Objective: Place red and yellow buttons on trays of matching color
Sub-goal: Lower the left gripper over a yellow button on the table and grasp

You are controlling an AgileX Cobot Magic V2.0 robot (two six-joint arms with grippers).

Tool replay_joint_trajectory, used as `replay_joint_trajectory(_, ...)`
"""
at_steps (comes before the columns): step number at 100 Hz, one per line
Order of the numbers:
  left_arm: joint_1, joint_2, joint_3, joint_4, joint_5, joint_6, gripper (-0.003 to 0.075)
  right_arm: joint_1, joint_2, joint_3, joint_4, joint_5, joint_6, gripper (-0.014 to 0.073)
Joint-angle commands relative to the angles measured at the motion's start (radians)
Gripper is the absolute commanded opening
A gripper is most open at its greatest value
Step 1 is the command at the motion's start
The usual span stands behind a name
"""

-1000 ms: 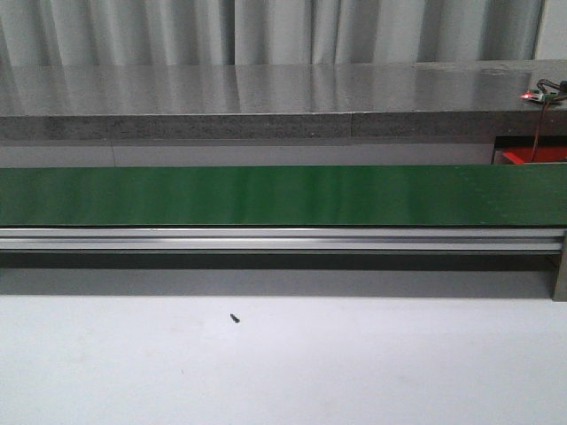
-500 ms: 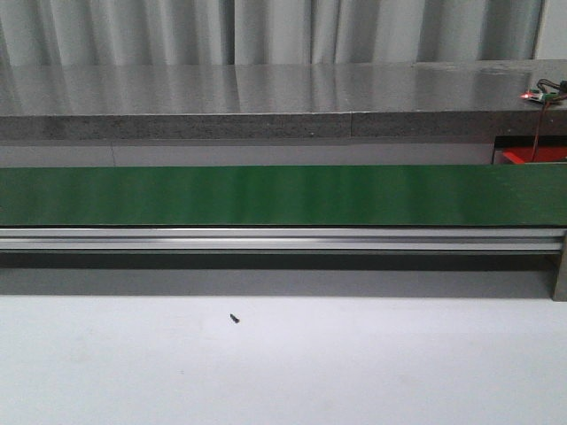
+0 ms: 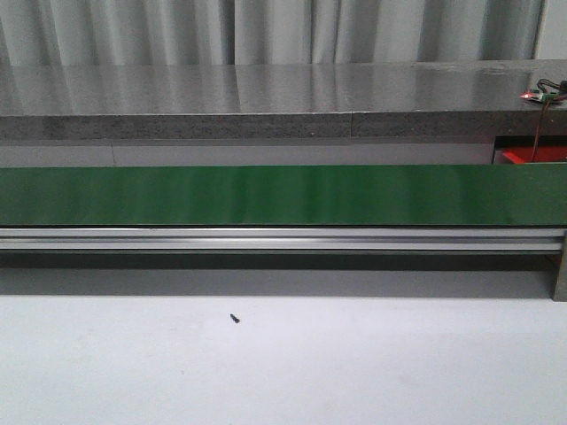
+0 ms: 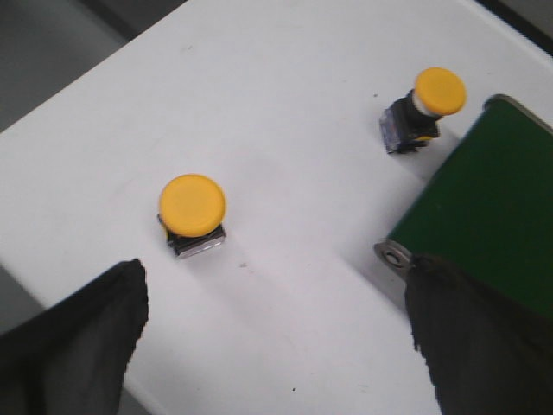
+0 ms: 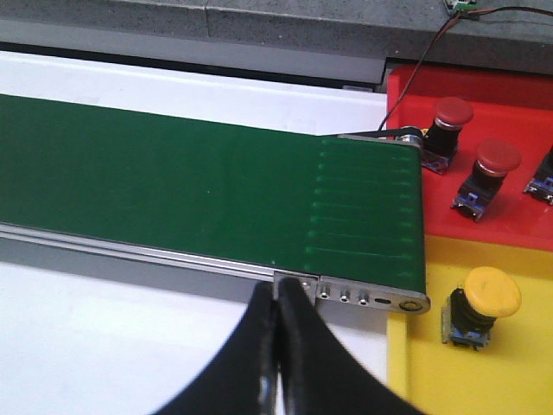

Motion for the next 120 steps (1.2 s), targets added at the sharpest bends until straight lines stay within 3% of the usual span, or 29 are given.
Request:
replay_joint_trajectory(1,0.032,0.028,-0.060,-0.010,0.011,-0.033,0.0587,0.002,-0.002,-0.024,0.001,-0.062,-0.008,-0.0067)
replay_joint_trajectory(28,0.039,0.182,-0.158,0.089,0.140,-0.062,0.0587,0.002,-0.002,-0.024,0.001,-0.062,-0.008,-0.0067)
replay_joint_trajectory(69,0.039,0.230,-0.183,0.172,0.138,-0.093,0.0587,0.002,-0.002,-0.024,0.001,-0.062,-0.008,-0.0067)
replay_joint_trajectory(120,0.039,0.388,-0.255,0.151,0.122,-0.093,0.0587,0.002,-0.002,-0.024,0.001,-0.063,-0.008,-0.0067)
